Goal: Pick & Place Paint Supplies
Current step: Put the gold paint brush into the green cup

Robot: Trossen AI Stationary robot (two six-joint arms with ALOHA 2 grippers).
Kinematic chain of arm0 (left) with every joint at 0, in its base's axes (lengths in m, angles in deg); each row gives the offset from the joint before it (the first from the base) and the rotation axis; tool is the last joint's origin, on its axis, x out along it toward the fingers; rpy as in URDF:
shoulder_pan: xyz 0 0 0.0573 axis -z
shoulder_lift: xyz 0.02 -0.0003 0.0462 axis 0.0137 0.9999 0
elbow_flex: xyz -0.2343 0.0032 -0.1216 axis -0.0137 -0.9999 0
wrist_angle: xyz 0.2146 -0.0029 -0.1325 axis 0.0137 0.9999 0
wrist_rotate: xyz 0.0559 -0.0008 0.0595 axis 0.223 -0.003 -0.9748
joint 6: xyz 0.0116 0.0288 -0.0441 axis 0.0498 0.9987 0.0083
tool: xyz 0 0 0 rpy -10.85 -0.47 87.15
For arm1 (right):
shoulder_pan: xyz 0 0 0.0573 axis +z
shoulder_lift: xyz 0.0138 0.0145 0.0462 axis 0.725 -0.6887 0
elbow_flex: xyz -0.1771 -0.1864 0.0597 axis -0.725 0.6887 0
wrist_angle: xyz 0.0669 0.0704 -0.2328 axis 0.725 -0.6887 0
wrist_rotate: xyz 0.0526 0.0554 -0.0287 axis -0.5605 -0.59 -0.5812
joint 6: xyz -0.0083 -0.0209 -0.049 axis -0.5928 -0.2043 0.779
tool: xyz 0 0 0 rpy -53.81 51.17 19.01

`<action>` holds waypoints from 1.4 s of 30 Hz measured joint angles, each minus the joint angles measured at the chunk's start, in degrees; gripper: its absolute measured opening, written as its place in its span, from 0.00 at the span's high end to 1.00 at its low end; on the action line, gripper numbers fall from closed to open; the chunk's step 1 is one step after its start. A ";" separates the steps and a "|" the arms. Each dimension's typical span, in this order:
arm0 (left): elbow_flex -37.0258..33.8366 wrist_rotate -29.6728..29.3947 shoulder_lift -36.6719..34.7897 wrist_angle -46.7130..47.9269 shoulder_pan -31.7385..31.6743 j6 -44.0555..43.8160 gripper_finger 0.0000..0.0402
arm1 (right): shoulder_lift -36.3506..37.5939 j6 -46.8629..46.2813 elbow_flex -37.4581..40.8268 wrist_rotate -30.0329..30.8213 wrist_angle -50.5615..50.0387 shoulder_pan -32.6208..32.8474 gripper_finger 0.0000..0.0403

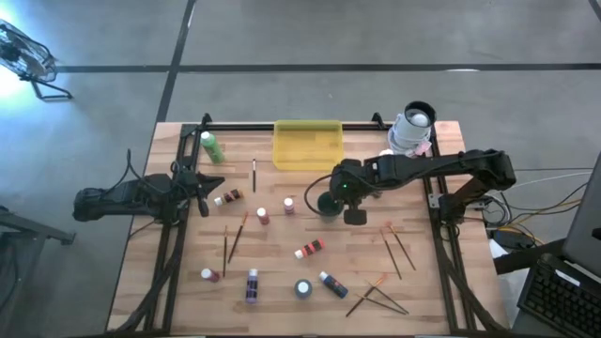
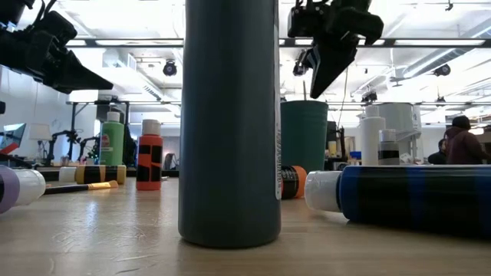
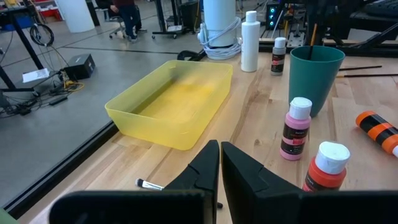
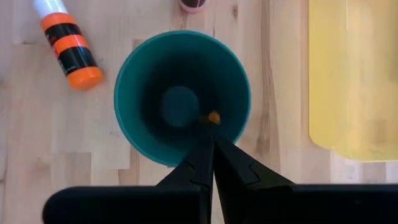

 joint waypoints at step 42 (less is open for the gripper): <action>0.00 0.00 -0.01 -0.01 0.01 0.00 0.94 | 14.93 -34.27 -1.79 3.25 -23.16 8.78 0.68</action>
